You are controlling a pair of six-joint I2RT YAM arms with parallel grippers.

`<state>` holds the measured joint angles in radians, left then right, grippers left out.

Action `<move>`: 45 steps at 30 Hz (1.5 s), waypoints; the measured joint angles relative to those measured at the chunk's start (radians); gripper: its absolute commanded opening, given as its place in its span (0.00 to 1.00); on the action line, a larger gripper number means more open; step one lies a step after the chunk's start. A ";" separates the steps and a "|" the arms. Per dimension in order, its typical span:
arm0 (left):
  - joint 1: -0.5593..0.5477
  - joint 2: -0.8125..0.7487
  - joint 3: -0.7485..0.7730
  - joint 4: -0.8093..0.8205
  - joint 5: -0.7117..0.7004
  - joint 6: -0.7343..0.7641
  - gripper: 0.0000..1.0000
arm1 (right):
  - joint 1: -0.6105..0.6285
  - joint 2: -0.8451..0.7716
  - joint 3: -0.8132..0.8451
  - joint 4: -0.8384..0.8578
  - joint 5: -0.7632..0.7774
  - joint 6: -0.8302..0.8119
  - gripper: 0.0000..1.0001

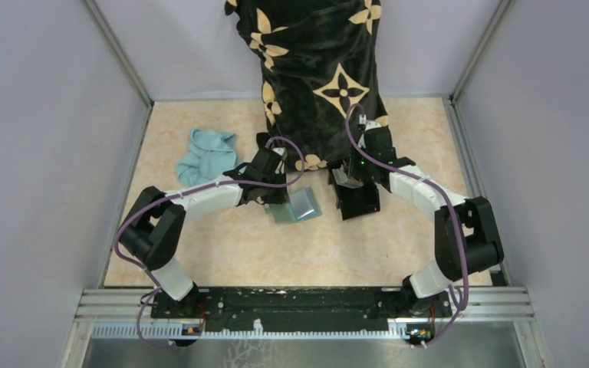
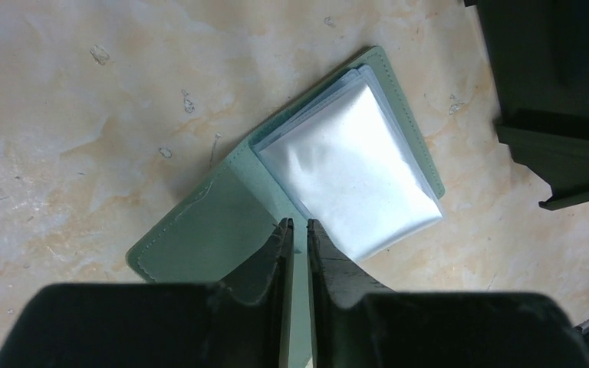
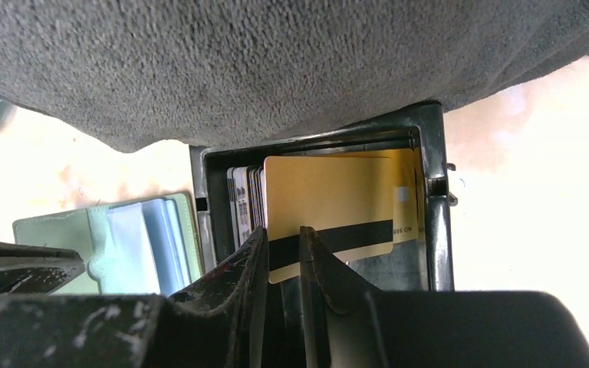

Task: Put the credit cards into the card holder
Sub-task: Pick up the credit card from the storage box.

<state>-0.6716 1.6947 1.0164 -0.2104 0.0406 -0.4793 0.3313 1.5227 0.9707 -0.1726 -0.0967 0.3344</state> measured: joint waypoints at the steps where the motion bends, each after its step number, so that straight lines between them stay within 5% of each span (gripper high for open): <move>1: 0.000 -0.005 0.000 0.000 -0.001 0.000 0.18 | 0.002 -0.003 0.000 -0.003 0.006 -0.002 0.18; 12: 0.000 -0.047 -0.028 0.000 -0.013 -0.014 0.20 | 0.027 -0.037 0.000 -0.040 0.127 -0.042 0.00; 32: 0.000 -0.179 -0.148 0.127 0.002 -0.027 0.37 | 0.127 -0.273 -0.002 -0.196 0.344 -0.108 0.00; 37: 0.000 -0.234 -0.166 0.167 0.027 -0.007 0.46 | 0.167 -0.372 0.037 -0.314 0.291 -0.119 0.00; 45: 0.000 -0.303 -0.233 0.286 0.109 0.039 0.46 | 0.171 -0.445 0.070 -0.387 0.095 -0.124 0.00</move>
<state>-0.6712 1.3918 0.7837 0.0753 0.1501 -0.4404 0.5018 1.0779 1.0409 -0.5594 -0.0021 0.2108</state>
